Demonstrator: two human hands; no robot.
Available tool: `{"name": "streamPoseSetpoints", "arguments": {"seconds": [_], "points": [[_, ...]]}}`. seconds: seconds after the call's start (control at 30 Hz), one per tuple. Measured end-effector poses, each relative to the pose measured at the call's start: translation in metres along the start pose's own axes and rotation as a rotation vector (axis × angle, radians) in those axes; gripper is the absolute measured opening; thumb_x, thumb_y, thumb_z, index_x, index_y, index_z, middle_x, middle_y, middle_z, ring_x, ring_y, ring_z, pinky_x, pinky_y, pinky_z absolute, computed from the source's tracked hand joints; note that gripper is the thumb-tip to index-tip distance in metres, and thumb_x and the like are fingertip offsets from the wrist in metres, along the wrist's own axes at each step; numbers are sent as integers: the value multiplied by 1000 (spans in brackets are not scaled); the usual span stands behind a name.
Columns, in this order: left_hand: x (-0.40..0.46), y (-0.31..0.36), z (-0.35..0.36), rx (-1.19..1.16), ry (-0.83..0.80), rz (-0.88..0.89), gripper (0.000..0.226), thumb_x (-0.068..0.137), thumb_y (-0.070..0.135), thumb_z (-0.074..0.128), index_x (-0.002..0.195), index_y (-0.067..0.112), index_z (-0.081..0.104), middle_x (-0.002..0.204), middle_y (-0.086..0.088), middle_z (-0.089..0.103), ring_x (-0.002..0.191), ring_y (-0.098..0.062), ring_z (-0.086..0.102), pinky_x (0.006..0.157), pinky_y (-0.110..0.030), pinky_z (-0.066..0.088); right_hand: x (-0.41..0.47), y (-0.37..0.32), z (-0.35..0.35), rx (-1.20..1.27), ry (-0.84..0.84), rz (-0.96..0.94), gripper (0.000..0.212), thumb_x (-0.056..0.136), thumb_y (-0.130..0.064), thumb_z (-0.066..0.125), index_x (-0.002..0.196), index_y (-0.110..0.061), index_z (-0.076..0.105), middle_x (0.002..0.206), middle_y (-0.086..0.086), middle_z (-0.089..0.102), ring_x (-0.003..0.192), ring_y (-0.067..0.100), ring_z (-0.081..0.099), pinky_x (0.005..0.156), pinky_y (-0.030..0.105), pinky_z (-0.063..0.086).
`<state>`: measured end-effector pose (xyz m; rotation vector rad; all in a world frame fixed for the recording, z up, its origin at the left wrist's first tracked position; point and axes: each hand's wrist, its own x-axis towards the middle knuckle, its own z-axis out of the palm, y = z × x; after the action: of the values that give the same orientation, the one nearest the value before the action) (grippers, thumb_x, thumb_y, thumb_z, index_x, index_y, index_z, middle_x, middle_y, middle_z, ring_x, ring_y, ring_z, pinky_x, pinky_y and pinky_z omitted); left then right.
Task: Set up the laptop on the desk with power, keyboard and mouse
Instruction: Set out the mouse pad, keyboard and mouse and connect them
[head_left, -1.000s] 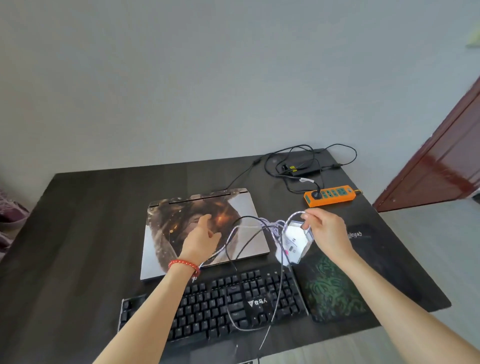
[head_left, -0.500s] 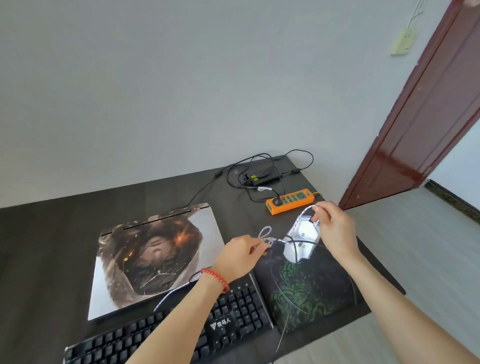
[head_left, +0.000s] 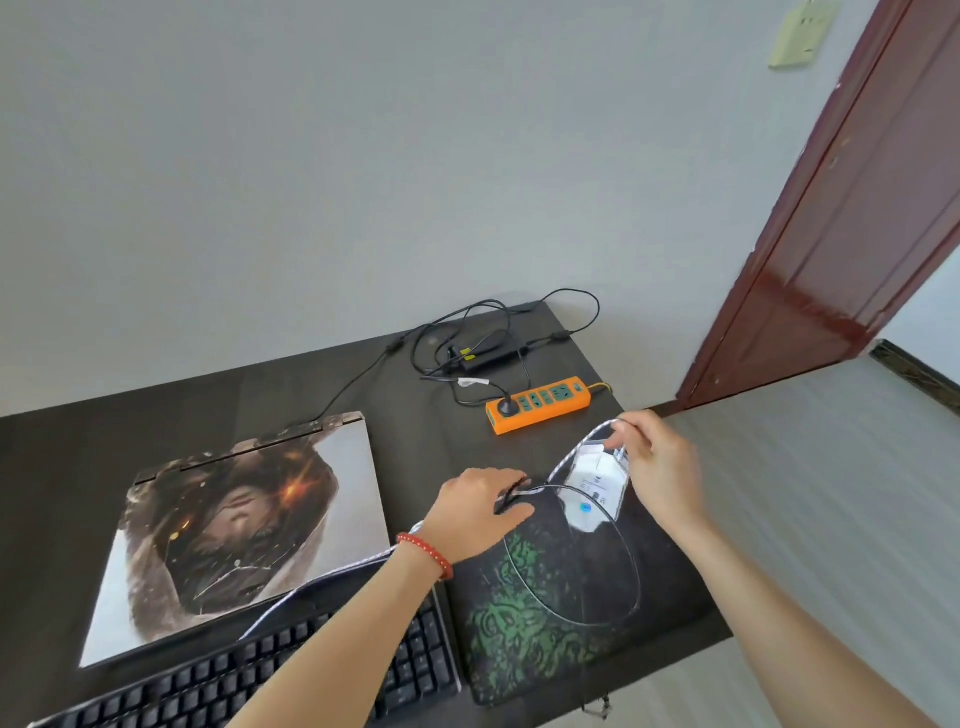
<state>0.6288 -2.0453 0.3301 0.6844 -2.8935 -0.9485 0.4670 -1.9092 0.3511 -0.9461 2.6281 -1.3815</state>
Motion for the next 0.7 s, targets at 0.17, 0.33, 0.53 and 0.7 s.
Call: {"name": "streamPoseSetpoints", "arguments": {"seconds": [0.17,0.33,0.53,0.7], "points": [[5,-8,7,75,281,-125,21,92,27,49,99,19,66,95,1,70,92,-21,60,84,-34,44,6,18,-2,-202,11,-106,11,89,-16,55,87,-12,65,65,4,69,60,29,59,52,27,33],[16,-25,9,301,147,-147,26,95,30,42,101,21,65,100,-1,68,96,-22,58,87,-34,40,1,28,19,-716,-180,-160,18,91,-19,47,89,-9,62,74,13,71,70,34,66,47,23,22],[4,-52,32,420,123,-290,27,94,23,39,96,22,67,107,5,63,109,-19,48,107,-38,19,7,31,56,-553,-483,104,20,88,-20,52,91,-5,65,96,16,69,93,36,62,68,31,44],[-9,-76,23,218,187,-329,19,91,20,48,100,19,65,116,3,59,106,-21,53,98,-35,32,7,26,82,-4,-671,233,22,87,-6,48,94,3,67,96,20,70,96,31,63,89,44,50]]}}
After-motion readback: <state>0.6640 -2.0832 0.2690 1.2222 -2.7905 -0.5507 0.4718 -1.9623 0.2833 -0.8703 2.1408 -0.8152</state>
